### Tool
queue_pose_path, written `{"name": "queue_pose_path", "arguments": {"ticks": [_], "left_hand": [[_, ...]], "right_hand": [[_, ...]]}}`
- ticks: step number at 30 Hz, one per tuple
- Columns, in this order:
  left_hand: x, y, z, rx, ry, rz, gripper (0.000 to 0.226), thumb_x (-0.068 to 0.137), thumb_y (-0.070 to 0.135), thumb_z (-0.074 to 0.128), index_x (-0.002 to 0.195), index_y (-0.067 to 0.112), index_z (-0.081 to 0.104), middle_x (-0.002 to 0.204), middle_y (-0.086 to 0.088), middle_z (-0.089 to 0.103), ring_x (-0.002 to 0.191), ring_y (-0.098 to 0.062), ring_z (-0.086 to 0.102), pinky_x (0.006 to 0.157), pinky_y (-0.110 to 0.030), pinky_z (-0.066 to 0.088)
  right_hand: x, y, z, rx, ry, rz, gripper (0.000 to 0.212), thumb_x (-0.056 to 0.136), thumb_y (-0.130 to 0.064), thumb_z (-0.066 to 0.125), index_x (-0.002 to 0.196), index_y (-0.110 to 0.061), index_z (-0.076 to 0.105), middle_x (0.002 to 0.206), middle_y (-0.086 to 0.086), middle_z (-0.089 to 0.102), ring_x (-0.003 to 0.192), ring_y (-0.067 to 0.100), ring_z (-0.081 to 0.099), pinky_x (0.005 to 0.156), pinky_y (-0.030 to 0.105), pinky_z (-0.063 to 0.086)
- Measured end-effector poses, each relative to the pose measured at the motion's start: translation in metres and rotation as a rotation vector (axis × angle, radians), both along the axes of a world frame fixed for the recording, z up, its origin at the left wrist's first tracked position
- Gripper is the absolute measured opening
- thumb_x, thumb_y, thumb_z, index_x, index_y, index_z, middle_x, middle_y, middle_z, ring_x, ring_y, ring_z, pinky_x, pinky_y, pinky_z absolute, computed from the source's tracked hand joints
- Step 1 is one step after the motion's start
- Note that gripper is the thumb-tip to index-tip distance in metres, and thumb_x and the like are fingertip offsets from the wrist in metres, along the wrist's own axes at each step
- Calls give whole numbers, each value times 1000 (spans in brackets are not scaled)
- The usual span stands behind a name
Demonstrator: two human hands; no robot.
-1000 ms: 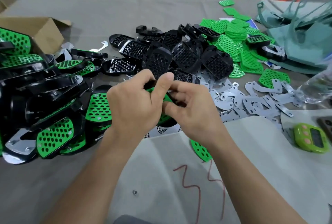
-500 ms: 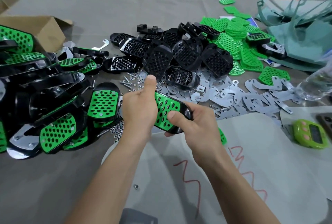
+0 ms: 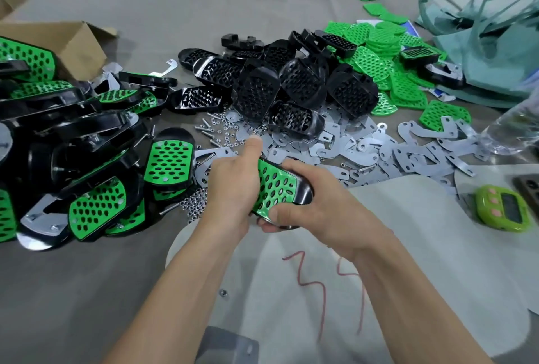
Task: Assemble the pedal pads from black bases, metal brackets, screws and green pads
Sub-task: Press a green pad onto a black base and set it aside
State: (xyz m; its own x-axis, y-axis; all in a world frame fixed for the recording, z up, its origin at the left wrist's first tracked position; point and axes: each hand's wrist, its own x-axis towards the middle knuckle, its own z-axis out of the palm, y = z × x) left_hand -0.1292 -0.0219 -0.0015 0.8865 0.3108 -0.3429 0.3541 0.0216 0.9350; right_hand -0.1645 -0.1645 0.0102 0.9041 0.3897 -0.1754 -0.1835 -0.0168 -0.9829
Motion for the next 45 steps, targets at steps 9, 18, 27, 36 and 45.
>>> {"name": "queue_pose_path", "arguments": {"ticks": [9,18,27,36,45], "left_hand": [[-4,6,10,62,-68,-210,46,82,59,55,59,20,50,55,3,50,49,-15,49,57,-32,41],[2,18,16,379,-305,-274,60,87,55,48,60,3,38,46,4,32,44,-16,34,44,-30,29],[-4,7,12,26,-99,-191,48,85,26,61,38,35,55,38,13,44,35,-4,41,34,-16,27],[-13,21,16,18,-110,-449,61,77,75,45,70,19,66,67,-2,63,62,-11,56,63,-33,42],[-26,28,17,-239,-153,-524,26,88,32,68,95,9,77,94,-13,73,85,-21,65,79,-31,52]], "right_hand": [[-1,-4,-4,189,88,-26,36,77,12,72,111,1,65,97,18,72,87,40,74,78,46,62],[-7,-7,11,209,84,3,36,77,10,73,110,9,59,93,24,70,83,43,73,72,43,61],[-10,-8,16,230,90,60,36,76,10,73,109,6,61,96,27,68,86,48,72,72,47,61],[-10,-15,11,250,189,-66,50,74,9,69,123,9,58,109,32,68,84,43,72,69,39,61],[-15,-13,9,237,136,-120,50,72,9,70,120,10,59,113,39,61,85,46,71,70,42,61]]}}
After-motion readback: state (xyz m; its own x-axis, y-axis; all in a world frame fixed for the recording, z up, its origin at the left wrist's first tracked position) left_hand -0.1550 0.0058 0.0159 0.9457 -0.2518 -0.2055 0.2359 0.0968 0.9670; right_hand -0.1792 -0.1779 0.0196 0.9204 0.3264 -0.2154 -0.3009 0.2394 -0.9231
